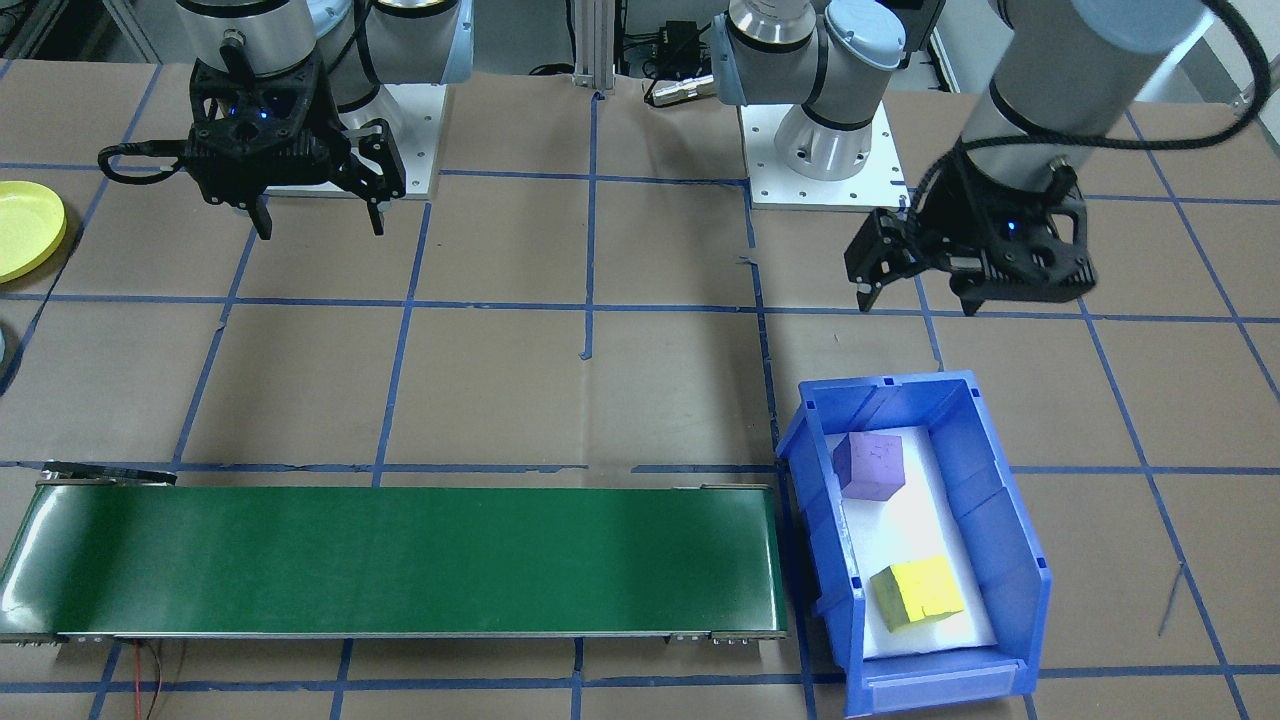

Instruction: Move block left to right into plate

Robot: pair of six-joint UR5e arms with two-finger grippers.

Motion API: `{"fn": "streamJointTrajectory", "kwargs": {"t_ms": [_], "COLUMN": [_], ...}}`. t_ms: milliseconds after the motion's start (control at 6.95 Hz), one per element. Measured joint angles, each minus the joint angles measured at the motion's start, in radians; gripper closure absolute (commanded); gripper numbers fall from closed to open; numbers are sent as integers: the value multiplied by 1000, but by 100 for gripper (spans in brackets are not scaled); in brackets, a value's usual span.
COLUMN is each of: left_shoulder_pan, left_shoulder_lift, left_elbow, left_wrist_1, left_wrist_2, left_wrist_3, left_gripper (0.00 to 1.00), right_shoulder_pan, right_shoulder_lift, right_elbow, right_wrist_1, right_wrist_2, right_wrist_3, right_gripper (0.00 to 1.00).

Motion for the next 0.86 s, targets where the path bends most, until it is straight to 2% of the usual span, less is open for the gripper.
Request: {"fn": "streamJointTrajectory", "kwargs": {"t_ms": [432, 864], "left_shoulder_pan": [55, 59], "left_shoulder_lift": [-215, -287], "left_elbow": [-19, -90], "left_wrist_1": [210, 311], "left_wrist_2": [-31, -26], "left_wrist_3": [89, 115], "left_gripper": [0, 0], "right_shoulder_pan": [0, -1], "right_shoulder_lift": [0, -1], "right_elbow": [0, 0], "right_wrist_1": [-5, -5], "right_wrist_2": [2, 2], "right_wrist_3": [0, 0], "right_gripper": [0, 0]}}
